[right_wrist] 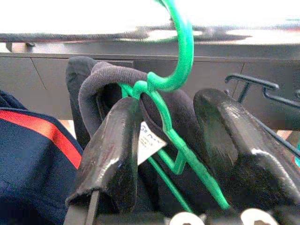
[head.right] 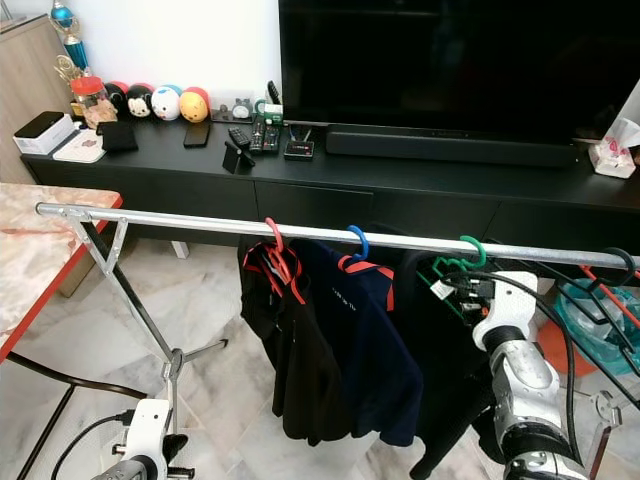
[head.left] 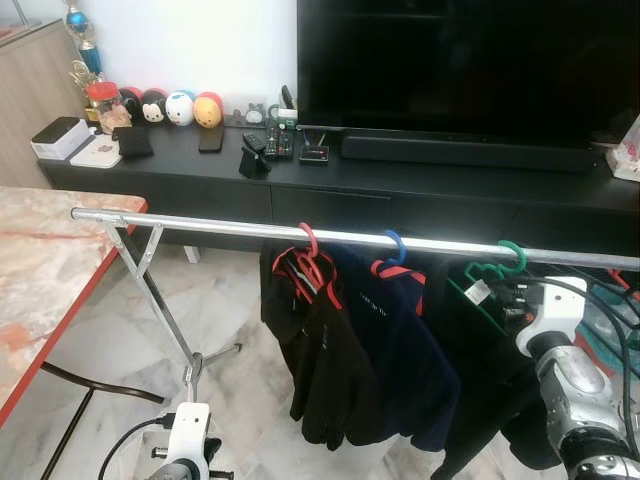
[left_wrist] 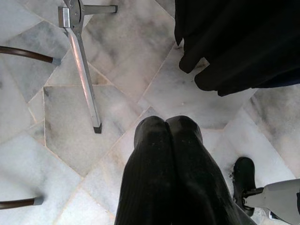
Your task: Hang hanger
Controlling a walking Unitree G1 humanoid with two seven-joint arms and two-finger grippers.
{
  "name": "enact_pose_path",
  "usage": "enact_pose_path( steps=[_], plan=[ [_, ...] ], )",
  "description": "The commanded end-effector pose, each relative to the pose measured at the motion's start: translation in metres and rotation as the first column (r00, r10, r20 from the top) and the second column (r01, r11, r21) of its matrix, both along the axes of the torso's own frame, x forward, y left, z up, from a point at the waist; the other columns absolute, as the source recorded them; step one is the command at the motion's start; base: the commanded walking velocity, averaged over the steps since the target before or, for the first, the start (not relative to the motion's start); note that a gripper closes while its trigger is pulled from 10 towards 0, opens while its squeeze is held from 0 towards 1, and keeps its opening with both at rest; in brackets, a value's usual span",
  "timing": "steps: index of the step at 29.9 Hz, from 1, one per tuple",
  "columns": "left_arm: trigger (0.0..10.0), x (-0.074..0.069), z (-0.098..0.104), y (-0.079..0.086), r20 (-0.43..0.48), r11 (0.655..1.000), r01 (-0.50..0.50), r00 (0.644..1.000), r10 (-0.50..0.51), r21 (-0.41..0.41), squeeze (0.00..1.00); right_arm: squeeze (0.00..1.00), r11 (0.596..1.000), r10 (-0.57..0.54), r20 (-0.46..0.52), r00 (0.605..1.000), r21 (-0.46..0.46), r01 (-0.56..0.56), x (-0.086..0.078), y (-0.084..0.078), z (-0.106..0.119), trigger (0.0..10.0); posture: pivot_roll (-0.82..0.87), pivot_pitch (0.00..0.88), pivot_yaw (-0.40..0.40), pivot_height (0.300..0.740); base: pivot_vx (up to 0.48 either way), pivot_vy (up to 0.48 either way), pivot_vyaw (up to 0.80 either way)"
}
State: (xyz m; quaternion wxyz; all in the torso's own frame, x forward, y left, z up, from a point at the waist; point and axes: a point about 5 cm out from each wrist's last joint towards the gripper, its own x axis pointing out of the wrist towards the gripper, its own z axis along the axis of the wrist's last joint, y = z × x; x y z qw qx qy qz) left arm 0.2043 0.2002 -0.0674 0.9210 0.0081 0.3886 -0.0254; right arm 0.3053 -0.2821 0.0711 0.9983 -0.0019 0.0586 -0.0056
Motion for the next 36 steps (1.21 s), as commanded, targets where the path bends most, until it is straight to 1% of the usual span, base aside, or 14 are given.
enact_pose_path(
  steps=[1, 4, 5, 6, 14, 18, 27, 31, 36],
  plan=[
    [10.0, -0.004, -0.002, 0.002, -0.021, 1.0, -0.017, 1.0, 0.017, -0.002, 0.0, 0.0, 1.0, 0.006, 0.017, 1.0, 0.012, -0.007, 0.002, -0.003, 0.004, 10.0, 0.05, 0.0, -0.006, 0.74, 0.0, 0.0, 0.0],
    [10.0, -0.005, -0.003, 0.002, -0.022, 1.0, -0.018, 1.0, 0.018, -0.003, 0.0, 0.0, 0.999, 0.035, 0.003, 0.999, 0.019, -0.035, 0.001, 0.001, 0.001, 10.0, 0.05, 0.0, -0.006, 0.74, 0.0, 0.0, 0.0],
    [10.0, -0.005, -0.003, 0.001, -0.024, 1.0, -0.017, 1.0, 0.017, -0.003, 0.0, 0.0, 0.997, 0.067, -0.014, 0.998, 0.029, -0.067, 0.001, 0.006, -0.003, 10.0, 0.05, 0.0, -0.006, 0.74, 0.0, 0.0, 0.0],
    [10.0, -0.006, -0.004, 0.001, -0.026, 1.0, -0.017, 1.0, 0.017, -0.003, 0.0, 0.0, 0.996, 0.087, -0.027, 0.996, 0.021, -0.086, 0.001, 0.009, -0.006, 10.0, 0.05, 0.0, -0.006, 0.74, 0.0, 0.0, 0.0],
    [10.0, -0.006, -0.004, 0.001, -0.028, 1.0, -0.019, 0.999, 0.019, -0.002, 0.0, 0.0, 0.996, 0.087, -0.044, 0.995, 0.039, -0.085, 0.001, 0.014, -0.011, 10.0, 0.06, 0.0, -0.006, 0.74, 0.0, 0.0, 0.0],
    [10.0, -0.007, -0.004, 0.001, -0.028, 1.0, -0.02, 0.999, 0.02, -0.002, 0.0, 0.0, 0.995, 0.099, -0.071, 0.993, 0.036, -0.097, 0.003, 0.019, -0.014, 10.0, 0.06, 0.0, -0.006, 0.74, 0.0, 0.0, 0.0],
    [10.0, -0.006, -0.003, 0.002, -0.024, 1.0, -0.021, 0.999, 0.021, 0.0, 0.0, 0.0, 0.996, 0.091, -0.067, 0.994, 0.032, -0.089, 0.008, 0.021, -0.011, 10.0, 0.06, 0.0, -0.005, 0.74, 0.0, 0.0, 0.0],
    [10.0, -0.006, -0.003, 0.002, -0.024, 1.0, -0.022, 0.999, 0.022, 0.0, 0.0, 0.0, 0.997, 0.072, -0.059, 0.996, 0.029, -0.07, 0.009, 0.02, -0.009, 10.0, 0.07, 0.0, -0.005, 0.74, 0.0, 0.0, 0.0],
    [10.0, -0.006, -0.003, 0.003, -0.024, 1.0, -0.023, 0.999, 0.023, 0.001, 0.0, 0.0, 0.999, 0.027, -0.05, 0.998, 0.022, -0.026, 0.011, 0.014, -0.005, 10.0, 0.07, 0.0, -0.005, 0.74, 0.0, 0.0, 0.0]
  ],
)
